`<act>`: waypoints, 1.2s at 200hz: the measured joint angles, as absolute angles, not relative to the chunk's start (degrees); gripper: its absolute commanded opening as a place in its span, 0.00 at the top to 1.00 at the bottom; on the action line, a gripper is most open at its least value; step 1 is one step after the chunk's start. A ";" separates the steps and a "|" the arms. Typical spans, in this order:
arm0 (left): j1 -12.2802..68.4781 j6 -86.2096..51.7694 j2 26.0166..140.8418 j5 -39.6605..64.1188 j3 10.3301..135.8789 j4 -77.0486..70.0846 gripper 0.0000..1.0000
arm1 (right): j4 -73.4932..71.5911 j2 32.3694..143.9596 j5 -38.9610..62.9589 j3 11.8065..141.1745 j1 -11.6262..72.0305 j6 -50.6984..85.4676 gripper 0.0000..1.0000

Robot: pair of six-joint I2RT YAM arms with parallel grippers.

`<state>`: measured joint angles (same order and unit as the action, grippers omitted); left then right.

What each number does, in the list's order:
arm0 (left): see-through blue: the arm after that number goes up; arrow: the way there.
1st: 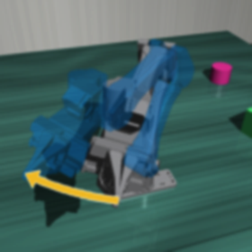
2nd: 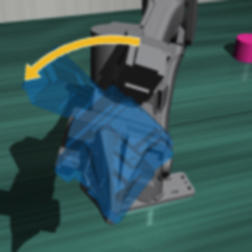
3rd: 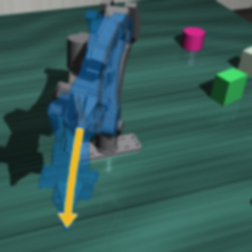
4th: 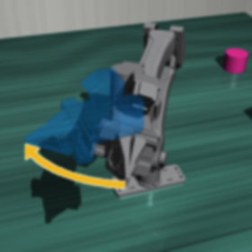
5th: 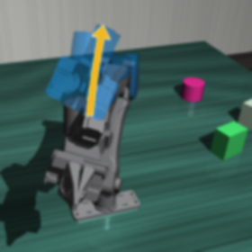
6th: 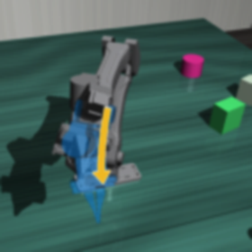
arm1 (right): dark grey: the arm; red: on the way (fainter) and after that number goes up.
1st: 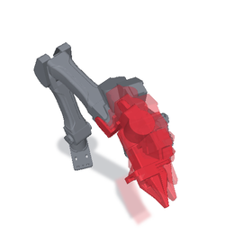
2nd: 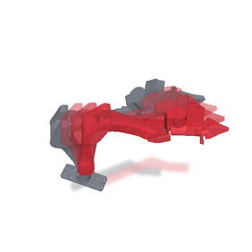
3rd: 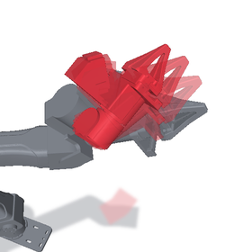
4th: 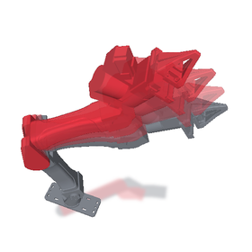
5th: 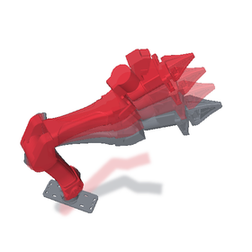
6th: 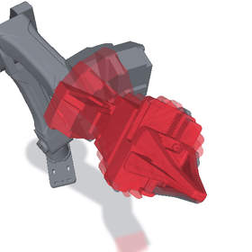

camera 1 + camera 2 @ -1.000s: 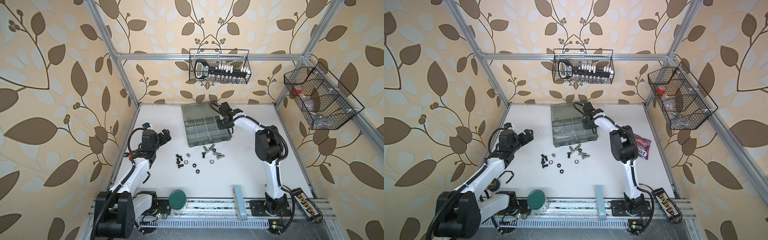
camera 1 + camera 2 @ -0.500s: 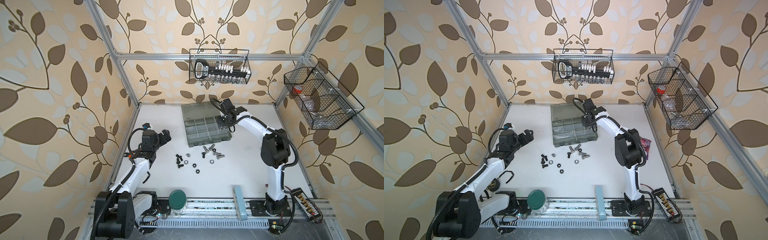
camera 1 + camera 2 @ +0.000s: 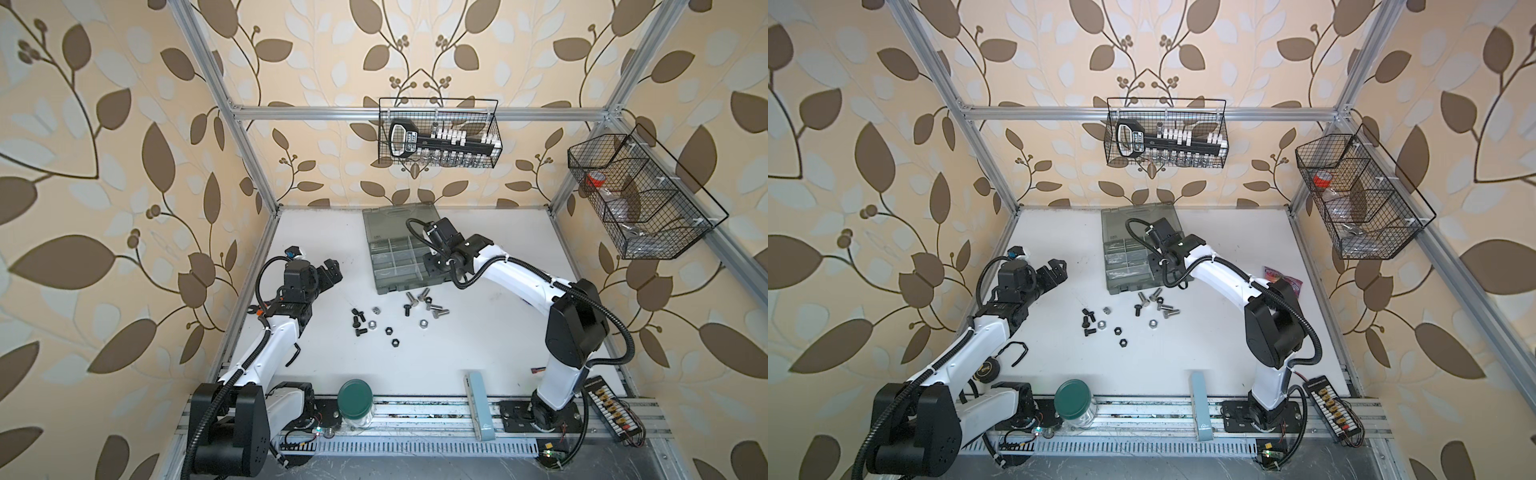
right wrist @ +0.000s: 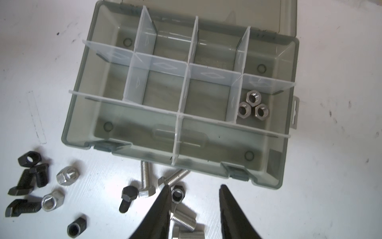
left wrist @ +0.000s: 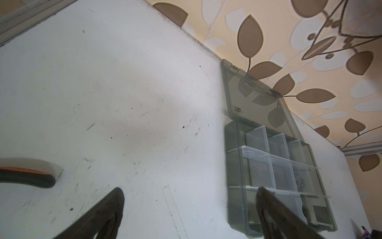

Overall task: Sort the screws and nuts into containers
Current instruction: Place the nut into the container, then pick up the nut from the center of the table.

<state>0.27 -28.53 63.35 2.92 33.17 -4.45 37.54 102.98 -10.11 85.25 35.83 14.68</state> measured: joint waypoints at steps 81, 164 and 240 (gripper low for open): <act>0.27 -28.53 62.17 2.92 33.17 -4.43 0.01 | 38.48 97.58 -9.93 76.93 44.80 18.24 0.52; 0.27 -28.58 61.60 2.92 33.17 -4.40 0.01 | 39.48 97.58 -8.08 69.36 47.13 21.41 0.51; 0.27 -28.75 61.63 2.94 33.17 -4.45 0.01 | 38.44 100.60 -4.43 68.12 49.23 22.48 0.39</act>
